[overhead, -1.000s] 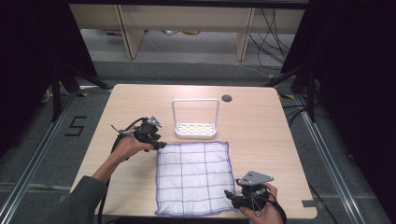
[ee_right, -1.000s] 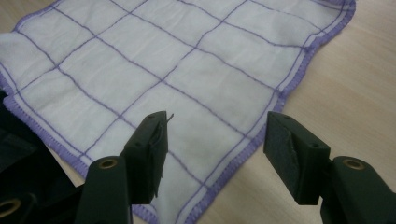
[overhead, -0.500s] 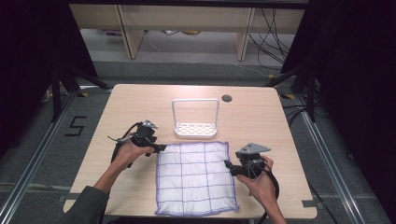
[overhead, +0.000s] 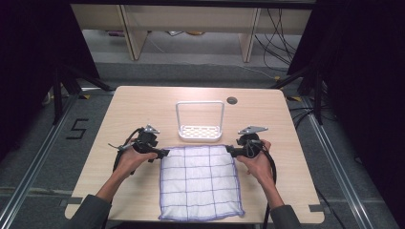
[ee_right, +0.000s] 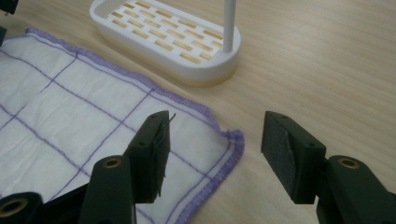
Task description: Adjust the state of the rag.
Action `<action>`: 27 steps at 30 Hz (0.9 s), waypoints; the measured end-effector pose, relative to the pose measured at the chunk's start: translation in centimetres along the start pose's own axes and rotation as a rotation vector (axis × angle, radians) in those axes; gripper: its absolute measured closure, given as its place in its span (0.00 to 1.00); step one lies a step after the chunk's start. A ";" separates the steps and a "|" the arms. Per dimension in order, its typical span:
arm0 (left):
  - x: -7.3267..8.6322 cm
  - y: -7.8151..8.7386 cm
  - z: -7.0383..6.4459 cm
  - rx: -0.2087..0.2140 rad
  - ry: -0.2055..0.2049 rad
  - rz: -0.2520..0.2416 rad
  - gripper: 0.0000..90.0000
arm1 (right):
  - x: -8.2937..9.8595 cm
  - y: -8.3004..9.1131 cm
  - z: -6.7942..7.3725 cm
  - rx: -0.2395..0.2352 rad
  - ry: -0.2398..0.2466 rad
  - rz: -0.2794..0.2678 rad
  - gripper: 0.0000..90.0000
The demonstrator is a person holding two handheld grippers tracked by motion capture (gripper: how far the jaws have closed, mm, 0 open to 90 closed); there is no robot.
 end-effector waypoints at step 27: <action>0.2 -1.3 -0.6 -0.033 -0.035 0.009 0.38 | -0.5 -3.3 -0.5 0.036 0.023 0.081 0.56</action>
Point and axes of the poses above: each handheld gripper's, and its own axes: y roughly backward along the jaws, x roughly out of its underside, z roughly to its left, the point moved 2 cm from there along -y, roughly forward along the jaws, and after that the axes turned 14 degrees about -y, right-handed, at the moved point
